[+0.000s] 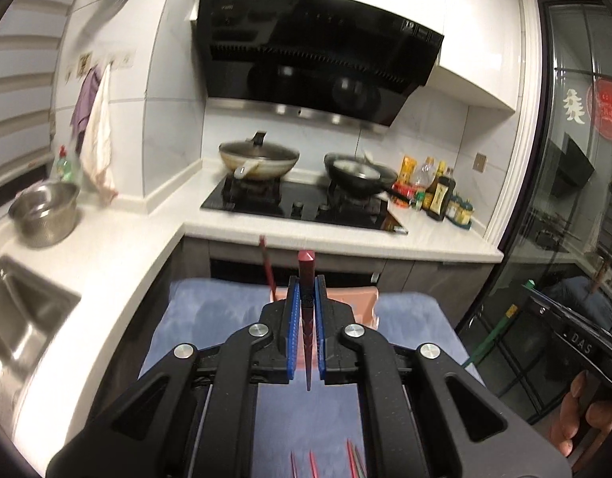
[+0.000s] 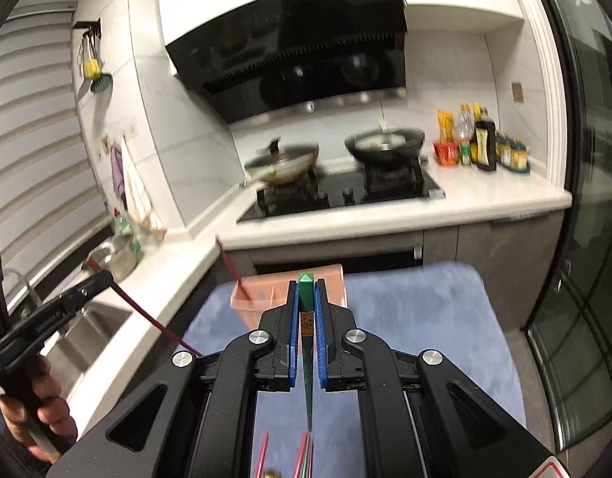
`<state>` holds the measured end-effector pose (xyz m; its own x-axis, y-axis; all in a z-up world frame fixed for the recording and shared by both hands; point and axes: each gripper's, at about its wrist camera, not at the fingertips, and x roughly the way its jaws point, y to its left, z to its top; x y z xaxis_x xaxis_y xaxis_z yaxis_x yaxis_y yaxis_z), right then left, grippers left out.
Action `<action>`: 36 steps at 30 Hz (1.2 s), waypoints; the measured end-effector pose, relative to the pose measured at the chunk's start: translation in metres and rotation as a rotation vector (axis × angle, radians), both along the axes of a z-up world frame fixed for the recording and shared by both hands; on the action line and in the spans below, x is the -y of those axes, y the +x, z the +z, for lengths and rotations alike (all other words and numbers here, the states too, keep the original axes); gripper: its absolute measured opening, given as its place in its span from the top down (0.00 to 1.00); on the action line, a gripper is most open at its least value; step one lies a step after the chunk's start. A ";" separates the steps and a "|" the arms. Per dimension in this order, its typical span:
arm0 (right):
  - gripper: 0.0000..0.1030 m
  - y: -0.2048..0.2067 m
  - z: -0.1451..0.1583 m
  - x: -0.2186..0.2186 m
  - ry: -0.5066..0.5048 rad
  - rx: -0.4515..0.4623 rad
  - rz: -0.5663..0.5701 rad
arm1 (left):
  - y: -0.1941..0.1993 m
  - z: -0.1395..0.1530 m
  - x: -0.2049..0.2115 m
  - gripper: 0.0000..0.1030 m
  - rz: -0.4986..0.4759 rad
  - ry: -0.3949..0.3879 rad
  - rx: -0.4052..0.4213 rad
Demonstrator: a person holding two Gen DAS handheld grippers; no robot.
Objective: Organize utensils
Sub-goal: 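Carry the red chopstick in the left tool while the right tool carries the green chopstick to the holder, then open the left tool over the holder while the right tool releases the green chopstick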
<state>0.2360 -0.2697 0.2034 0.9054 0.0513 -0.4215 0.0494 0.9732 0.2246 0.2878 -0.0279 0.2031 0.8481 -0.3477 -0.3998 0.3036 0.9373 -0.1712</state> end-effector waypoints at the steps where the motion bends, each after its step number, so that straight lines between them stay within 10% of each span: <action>1: 0.93 0.007 0.005 0.001 0.002 0.011 -0.002 | 0.006 0.005 0.003 0.94 -0.001 -0.001 0.008; 14: 0.93 0.110 0.037 0.003 0.047 0.124 -0.026 | 0.096 0.020 0.020 0.94 0.061 -0.030 0.065; 36: 0.92 0.175 -0.050 0.011 0.068 -0.057 -0.030 | 0.148 -0.059 0.028 0.93 0.077 0.027 -0.092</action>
<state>0.4110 -0.2805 0.1536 0.8817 0.0547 -0.4687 0.0927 0.9538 0.2857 0.4358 -0.0561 0.1446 0.8309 -0.2711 -0.4858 0.2149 0.9619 -0.1692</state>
